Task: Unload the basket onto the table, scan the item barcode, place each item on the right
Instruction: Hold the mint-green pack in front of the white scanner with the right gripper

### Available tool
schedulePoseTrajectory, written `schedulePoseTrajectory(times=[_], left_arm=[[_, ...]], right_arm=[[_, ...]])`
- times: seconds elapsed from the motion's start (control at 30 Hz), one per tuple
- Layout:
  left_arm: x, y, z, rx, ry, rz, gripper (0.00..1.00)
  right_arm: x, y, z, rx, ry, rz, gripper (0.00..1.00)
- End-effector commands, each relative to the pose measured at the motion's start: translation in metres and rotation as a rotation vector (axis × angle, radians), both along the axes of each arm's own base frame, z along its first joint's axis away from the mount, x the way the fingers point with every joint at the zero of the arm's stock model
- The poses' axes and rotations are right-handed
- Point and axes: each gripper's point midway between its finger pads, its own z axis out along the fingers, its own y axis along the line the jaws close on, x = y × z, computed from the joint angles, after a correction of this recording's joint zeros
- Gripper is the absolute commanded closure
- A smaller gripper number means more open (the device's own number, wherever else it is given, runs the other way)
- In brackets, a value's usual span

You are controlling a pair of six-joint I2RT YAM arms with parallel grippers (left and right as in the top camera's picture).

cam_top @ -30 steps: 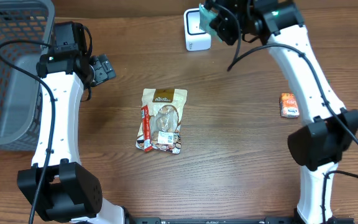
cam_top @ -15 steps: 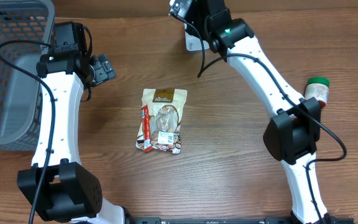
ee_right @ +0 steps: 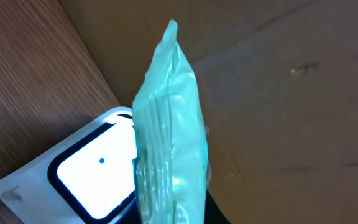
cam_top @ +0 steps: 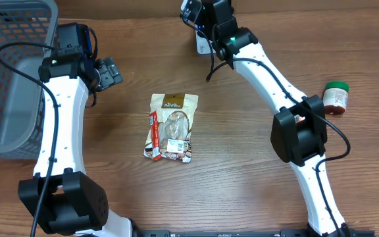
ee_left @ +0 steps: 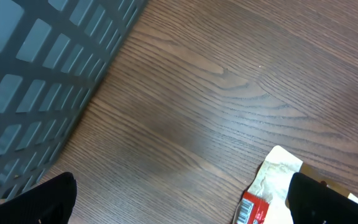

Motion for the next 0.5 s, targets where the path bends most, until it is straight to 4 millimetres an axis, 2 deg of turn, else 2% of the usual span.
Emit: schedulePoseTrajectory(times=[0.0, 0.17, 0.47], left_arm=[[0.002, 0.003, 0.006, 0.021, -0.012, -0.006, 0.00], [0.002, 0.003, 0.006, 0.021, -0.012, -0.006, 0.00], [0.002, 0.003, 0.006, 0.021, -0.012, -0.006, 0.00]], right_arm=[[0.005, 0.003, -0.007, -0.040, -0.022, 0.013, 0.97], [0.008, 0.002, -0.020, -0.102, -0.027, 0.026, 0.97], [0.005, -0.003, -0.028, -0.125, 0.002, 0.007, 0.97]])
